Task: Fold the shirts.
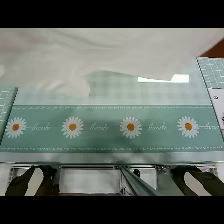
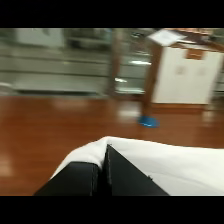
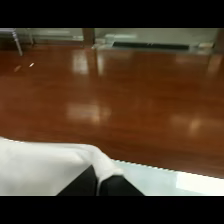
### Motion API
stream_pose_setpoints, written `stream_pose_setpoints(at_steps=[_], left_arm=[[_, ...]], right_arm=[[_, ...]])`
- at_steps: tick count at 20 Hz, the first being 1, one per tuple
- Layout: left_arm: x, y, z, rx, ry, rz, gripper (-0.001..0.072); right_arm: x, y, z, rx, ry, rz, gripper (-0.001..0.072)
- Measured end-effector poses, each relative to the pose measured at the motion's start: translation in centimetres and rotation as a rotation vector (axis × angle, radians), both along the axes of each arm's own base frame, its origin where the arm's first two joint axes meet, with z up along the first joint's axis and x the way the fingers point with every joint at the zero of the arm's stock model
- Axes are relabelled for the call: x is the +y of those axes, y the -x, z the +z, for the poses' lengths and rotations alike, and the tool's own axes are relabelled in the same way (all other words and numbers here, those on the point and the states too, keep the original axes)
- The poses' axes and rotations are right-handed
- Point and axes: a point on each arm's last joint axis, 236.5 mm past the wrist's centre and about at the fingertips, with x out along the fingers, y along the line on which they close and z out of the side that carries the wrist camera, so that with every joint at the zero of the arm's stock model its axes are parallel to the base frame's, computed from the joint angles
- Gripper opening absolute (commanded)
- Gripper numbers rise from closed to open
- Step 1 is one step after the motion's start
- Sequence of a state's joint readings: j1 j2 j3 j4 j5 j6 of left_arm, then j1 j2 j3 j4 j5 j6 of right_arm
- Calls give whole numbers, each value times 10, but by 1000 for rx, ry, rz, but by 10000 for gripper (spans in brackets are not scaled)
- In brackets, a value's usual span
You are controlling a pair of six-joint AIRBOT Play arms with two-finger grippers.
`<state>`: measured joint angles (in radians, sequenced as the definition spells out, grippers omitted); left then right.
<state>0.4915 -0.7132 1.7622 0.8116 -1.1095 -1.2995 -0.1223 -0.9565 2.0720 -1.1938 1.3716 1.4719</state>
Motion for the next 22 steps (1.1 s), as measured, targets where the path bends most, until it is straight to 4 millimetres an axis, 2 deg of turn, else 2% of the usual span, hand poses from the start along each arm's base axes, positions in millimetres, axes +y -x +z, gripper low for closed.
stream_pose_setpoints(at_steps=[3,5,7,8,11,13,16,18,20,22], left_arm=[[-3,56,8,-43,-112,116,21],[2,80,0,-30,-155,166,21],[10,88,-14,2,-164,182,21],[14,83,-30,56,-163,183,21],[25,49,-91,232,-120,168,21],[30,16,-149,388,-81,154,21],[33,-35,-236,586,-17,123,21],[35,-70,-288,694,29,111,22],[37,-104,-329,762,81,105,21],[38,-139,-359,792,143,103,21]], right_arm=[[-1,56,5,-19,41,-27,26],[0,80,-5,1,50,-35,26],[-1,90,-28,68,53,-39,26],[-1,90,-43,112,49,-37,26],[-3,72,-102,288,30,-30,26],[-4,50,-149,406,3,-27,26],[-7,4,-227,569,-51,-27,26],[-7,-27,-273,652,-83,-22,26],[-7,-61,-316,719,-118,-17,26],[-7,-98,-354,766,-158,-20,25]])
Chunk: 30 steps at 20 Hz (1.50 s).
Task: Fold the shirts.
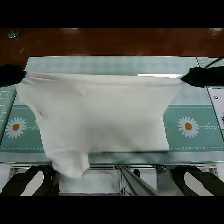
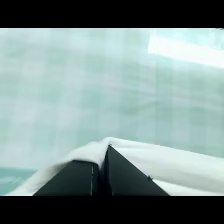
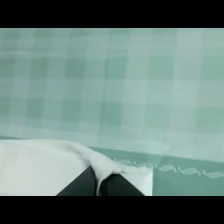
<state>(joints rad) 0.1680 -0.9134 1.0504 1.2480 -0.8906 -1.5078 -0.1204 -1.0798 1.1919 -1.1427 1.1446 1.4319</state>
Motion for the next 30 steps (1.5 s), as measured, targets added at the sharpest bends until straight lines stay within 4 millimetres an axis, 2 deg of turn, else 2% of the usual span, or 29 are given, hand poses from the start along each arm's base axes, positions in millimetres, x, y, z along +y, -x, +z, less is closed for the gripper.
stream_pose_setpoints(at_steps=[2,6,8,10,13,15,20,23,24,25,26,30], left_arm=[[2,-31,-29,40,51,19,21],[-2,-88,-76,102,177,52,22],[-7,-104,-93,134,239,59,22],[-9,-110,-99,154,278,61,22],[-13,-97,-102,219,283,-9,22],[-19,-74,-113,313,273,-89,22],[-24,-13,-163,550,245,-184,23],[-28,13,-188,648,256,-203,23],[-28,18,-192,664,260,-206,64],[-29,22,-194,682,264,-210,312],[-29,25,-195,695,265,-212,691],[-18,40,-187,752,291,-188,703]], right_arm=[[0,-39,-28,26,-37,-21,25],[6,-109,-65,47,-132,-50,25],[9,-131,-80,68,-175,-61,26],[15,-138,-90,106,-207,-54,26],[19,-130,-94,168,-222,-8,26],[19,-115,-101,229,-201,37,26],[16,-73,-143,399,-102,98,26],[16,-57,-164,467,-98,79,38],[17,-54,-167,478,-101,74,217],[18,-52,-169,489,-108,66,576],[19,-50,-169,499,-120,58,617],[22,-32,-149,538,-162,85,618]])
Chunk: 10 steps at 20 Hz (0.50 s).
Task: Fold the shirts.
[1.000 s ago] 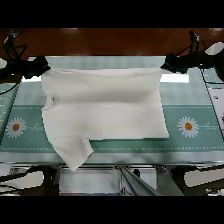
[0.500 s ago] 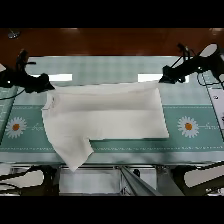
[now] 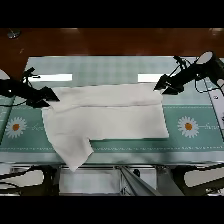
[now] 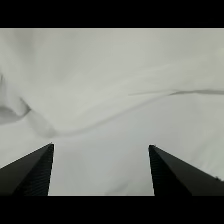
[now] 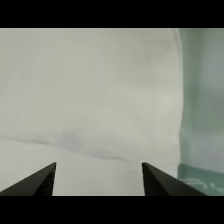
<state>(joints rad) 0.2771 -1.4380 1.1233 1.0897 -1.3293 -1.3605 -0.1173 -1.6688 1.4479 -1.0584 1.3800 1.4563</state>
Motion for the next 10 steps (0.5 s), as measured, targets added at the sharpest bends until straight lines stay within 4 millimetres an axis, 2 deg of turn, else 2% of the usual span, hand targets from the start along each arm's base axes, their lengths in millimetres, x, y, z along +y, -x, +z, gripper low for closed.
stream_pose_setpoints(at_steps=[2,5,8,10], left_arm=[[6,17,4,33,2,22,703],[21,72,-8,154,-41,48,704],[32,127,-21,234,-63,116,703],[34,153,-29,260,-49,184,703]], right_arm=[[-13,13,14,-9,30,14,617],[-29,44,28,-35,64,2,618],[-18,85,23,-78,30,-13,617],[-5,110,11,-94,-12,-27,617]])
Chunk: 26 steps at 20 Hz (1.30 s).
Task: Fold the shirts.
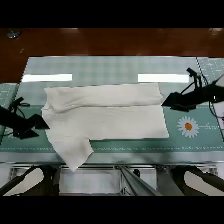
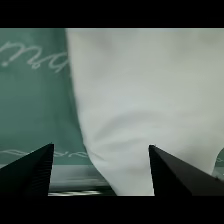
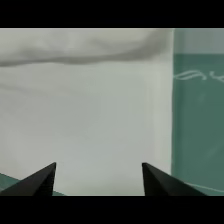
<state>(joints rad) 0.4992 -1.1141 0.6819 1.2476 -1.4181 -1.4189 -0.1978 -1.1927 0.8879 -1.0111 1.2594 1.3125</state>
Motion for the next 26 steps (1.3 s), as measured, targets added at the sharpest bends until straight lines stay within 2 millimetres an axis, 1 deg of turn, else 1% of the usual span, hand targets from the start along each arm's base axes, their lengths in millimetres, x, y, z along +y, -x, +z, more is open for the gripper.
stream_pose_setpoints(at_steps=[2,3,6,10,13,17,21,22,23,24,25,26], left_arm=[[-7,18,-7,15,34,47,703],[-13,27,-11,27,54,58,703],[-28,45,-21,47,99,54,703],[-42,50,-27,35,131,37,703],[-48,50,-29,27,134,11,703],[-64,51,-33,41,142,-58,702],[-91,49,-36,42,180,-105,696],[-96,49,-36,43,187,-125,533],[-99,49,-37,39,186,-144,152],[-97,43,-40,11,165,-157,22],[-95,39,-42,-8,151,-177,22],[-99,36,-37,-20,166,-189,23]], right_arm=[[13,22,-11,-2,-49,-11,617],[19,29,-16,-4,-73,-20,617],[30,40,-23,-9,-119,-41,617],[40,40,-21,-21,-172,-68,617],[46,36,-16,-33,-211,-90,617],[50,32,-12,-42,-242,-113,617],[50,29,-9,-42,-255,-133,617],[47,27,-8,-46,-257,-146,617],[41,23,-4,-52,-259,-163,617],[32,18,0,-64,-260,-186,617],[21,13,5,-76,-259,-210,617],[7,9,9,-83,-251,-240,617]])
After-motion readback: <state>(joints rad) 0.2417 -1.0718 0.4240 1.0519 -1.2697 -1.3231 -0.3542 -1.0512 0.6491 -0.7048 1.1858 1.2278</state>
